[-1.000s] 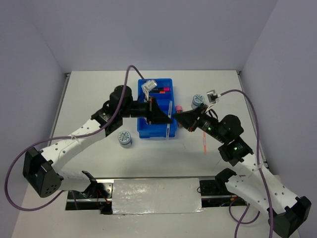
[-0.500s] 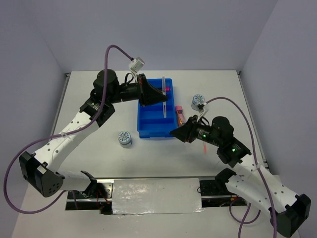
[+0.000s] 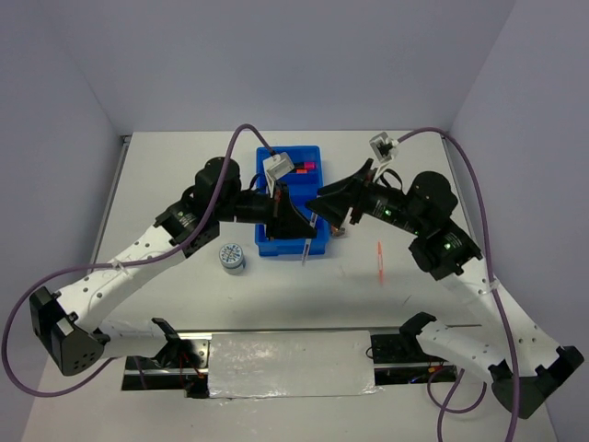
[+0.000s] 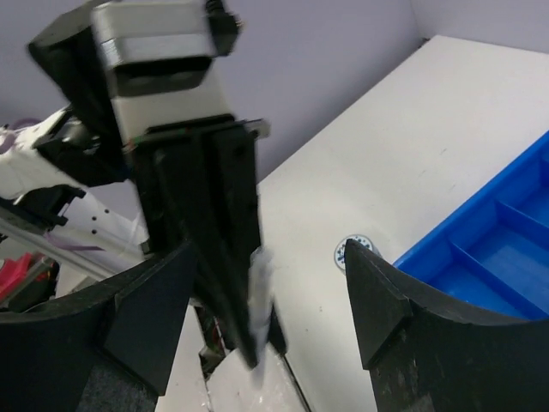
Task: Sort the stationery into containers
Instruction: Close the pen cap on the pen.
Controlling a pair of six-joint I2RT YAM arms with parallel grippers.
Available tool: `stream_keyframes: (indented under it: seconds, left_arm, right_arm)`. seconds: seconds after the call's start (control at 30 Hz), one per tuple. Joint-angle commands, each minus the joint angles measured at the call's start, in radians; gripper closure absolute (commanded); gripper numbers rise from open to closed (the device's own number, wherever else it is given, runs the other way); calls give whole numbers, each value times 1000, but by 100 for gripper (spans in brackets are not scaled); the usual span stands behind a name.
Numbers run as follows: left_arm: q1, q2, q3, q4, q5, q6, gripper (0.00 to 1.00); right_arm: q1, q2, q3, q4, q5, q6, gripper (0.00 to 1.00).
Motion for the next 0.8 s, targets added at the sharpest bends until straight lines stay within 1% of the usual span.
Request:
stream_keyframes:
  seconds: [0.0,0.07,0.13,0.17,0.2,0.27,0.3,0.33,0.4,0.47,0.6,0.7,0.77]
  left_arm:
    - [-10,-37,-7,20,5,32,100]
    - [-15,-45,-13,17,1,32,100]
    - [-15,-50,-15,19,-6,33,100]
    - [-15,-50,-15,19,-6,33,100]
    - [-15,-47,-12,12,-6,38,100]
    - [-15,-40,-12,12,-3,38,100]
    - [-15,-37,-12,12,-3,38,100]
    - [-15,-36,-12,14,-2,38,100]
    - [-15,-33,-10,9,-12,40,100]
    - [-15,-31,-9,12,-32,37,100]
    - [-12,-7,43,12,-54,33,100]
    - [7,21,108,12,-39,35,100]
    - [31,42,160,23,-8,30,100]
  right_arm:
    - [-11,44,54,1,0,-25,23]
    - [-12,58,64,0,9,-27,25]
    - [-14,67,64,6,-3,-22,33]
    - [-12,67,61,20,-23,-11,39]
    - [-14,66,55,29,-35,-5,48]
    - [-15,60,37,58,-60,13,58]
    - [-15,54,29,67,-65,16,74]
    - [-14,49,20,70,-65,19,84]
    - [-14,38,11,75,-68,22,100]
    - [-12,32,-6,70,-69,24,100]
    - [-14,9,-73,83,-72,29,100]
    - [-8,-6,-155,87,-68,32,100]
    - [2,-11,-228,142,-81,44,100]
